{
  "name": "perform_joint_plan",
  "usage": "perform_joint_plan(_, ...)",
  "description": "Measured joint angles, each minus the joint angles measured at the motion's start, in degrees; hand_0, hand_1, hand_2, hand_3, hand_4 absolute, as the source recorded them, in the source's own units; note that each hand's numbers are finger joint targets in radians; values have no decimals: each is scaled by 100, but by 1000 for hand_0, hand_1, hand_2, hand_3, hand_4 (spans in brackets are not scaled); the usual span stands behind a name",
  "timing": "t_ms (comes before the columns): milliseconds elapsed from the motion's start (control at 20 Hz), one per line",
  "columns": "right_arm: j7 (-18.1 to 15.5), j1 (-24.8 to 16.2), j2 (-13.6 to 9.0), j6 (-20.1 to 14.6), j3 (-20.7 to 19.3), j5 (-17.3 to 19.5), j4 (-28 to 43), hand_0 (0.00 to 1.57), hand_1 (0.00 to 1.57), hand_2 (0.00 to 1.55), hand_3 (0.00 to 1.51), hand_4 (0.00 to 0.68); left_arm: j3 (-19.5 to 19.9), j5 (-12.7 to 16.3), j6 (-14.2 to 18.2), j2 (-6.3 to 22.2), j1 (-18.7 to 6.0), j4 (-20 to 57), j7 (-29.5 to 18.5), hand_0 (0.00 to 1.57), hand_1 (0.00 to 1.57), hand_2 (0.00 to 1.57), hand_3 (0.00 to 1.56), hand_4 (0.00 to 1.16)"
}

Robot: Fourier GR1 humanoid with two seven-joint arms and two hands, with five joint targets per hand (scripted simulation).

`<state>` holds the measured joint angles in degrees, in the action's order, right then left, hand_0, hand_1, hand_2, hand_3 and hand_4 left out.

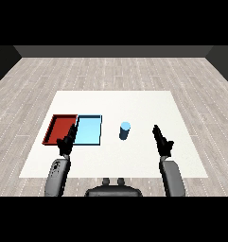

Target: Pick the blue can and put it in the blue box

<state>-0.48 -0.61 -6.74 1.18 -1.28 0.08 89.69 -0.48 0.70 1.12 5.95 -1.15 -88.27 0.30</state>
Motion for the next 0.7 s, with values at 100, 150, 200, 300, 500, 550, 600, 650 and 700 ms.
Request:
perform_joint_plan(100,-16,-23,-55,150,-57,-34,-2,0,0,0,0,0,10,-46,-13,-19,20,-27,-5,0,0,0,0,0)
perform_joint_plan(150,-31,-44,-100,240,-110,-70,1,0,0,0,0,0,11,-65,-19,-29,40,-55,-2,0,0,0,0,0)
perform_joint_plan(200,-49,-69,-154,336,-174,-116,2,0,0,0,0,0,10,-82,-24,-39,65,-89,5,0,0,0,0,0)
perform_joint_plan(300,-23,-134,-262,512,-294,-208,77,0,0,0,0,0,1,-113,-36,-50,117,-205,46,0,0,0,0,0)
perform_joint_plan(500,-621,-173,-148,1086,-442,-959,277,0,0,0,0,0,84,69,-172,-117,-2,-466,-822,0,0,0,0,0)
perform_joint_plan(550,-703,-169,-138,1189,-479,-1092,289,0,0,0,0,0,86,74,-193,-116,42,-547,-962,0,0,0,0,0)
perform_joint_plan(600,-754,-147,-186,1327,-563,-1258,278,0,0,0,0,0,139,144,-298,-81,127,-513,-1189,0,0,0,0,0)
perform_joint_plan(650,-792,-126,-213,1430,-629,-1389,264,0,0,0,0,0,167,177,-361,-90,115,-388,-1400,0,0,0,0,0)
perform_joint_plan(700,-847,-109,-241,1526,-687,-1487,240,0,0,0,0,0,141,169,-358,-124,135,-439,-1463,0,0,0,0,0)
